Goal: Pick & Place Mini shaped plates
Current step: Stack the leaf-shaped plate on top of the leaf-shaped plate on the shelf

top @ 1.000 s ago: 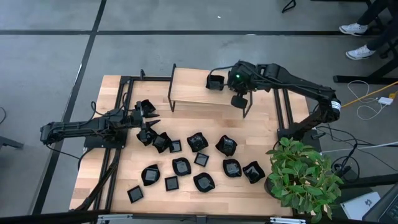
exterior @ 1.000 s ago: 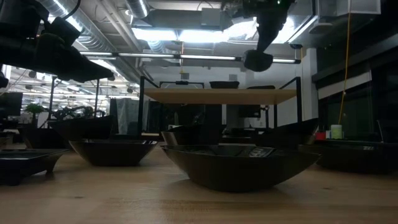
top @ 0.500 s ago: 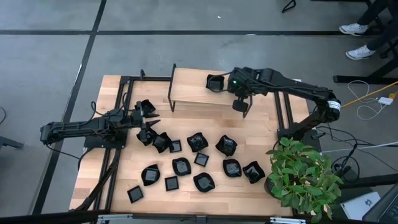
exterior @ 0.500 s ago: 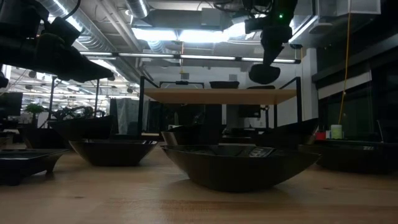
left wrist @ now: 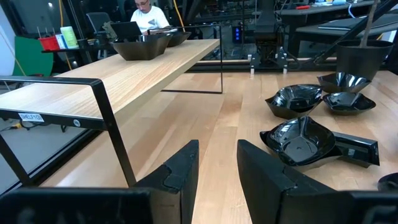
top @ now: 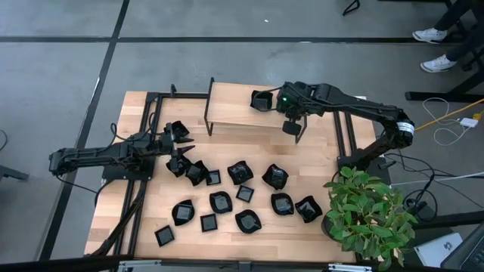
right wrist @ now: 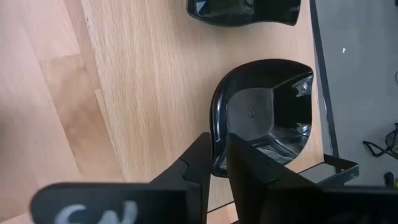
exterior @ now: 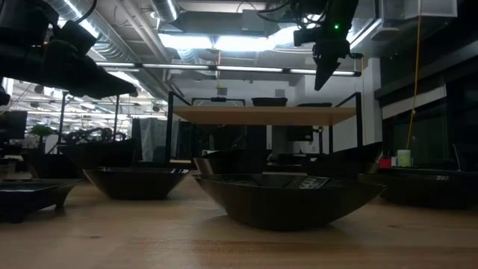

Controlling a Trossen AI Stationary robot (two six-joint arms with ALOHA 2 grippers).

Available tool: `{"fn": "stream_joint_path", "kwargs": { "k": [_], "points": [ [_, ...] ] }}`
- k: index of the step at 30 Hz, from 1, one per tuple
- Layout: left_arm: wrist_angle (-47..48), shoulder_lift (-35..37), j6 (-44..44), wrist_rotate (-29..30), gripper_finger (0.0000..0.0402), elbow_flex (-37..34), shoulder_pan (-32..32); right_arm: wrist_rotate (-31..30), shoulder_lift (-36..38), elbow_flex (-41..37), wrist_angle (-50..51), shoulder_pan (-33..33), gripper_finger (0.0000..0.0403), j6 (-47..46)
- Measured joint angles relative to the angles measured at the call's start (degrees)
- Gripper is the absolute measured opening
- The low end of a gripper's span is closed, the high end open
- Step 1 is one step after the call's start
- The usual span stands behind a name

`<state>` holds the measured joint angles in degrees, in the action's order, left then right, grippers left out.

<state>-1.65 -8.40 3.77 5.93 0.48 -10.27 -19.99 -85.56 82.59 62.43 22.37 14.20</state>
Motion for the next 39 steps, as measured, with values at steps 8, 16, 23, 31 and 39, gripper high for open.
{"fn": "stream_joint_path", "kwargs": {
  "k": [8,16,23,31,39],
  "points": [
    [0.0,-0.01,0.0,-0.01,0.0104,0.0,0.0,0.09,0.0,0.0,0.0,-1.11,0.0077,0.0],
    [0.0,0.0,0.0,-0.02,0.0104,-0.01,0.0,0.22,0.0,-0.02,-2.88,-5.13,0.0084,1.53],
    [0.0,0.0,0.0,-0.02,0.0104,-0.01,0.01,0.68,0.0,-0.02,-10.02,-7.3,0.0084,3.01],
    [0.0,-0.01,0.0,0.0,0.0104,-0.01,-0.01,10.75,0.0,-0.02,-16.31,-8.99,0.0084,2.55],
    [0.0,0.0,0.0,-0.01,0.0104,-0.01,0.0,22.99,0.0,-0.02,-17.88,-9.76,0.0084,8.8]
  ]
}}
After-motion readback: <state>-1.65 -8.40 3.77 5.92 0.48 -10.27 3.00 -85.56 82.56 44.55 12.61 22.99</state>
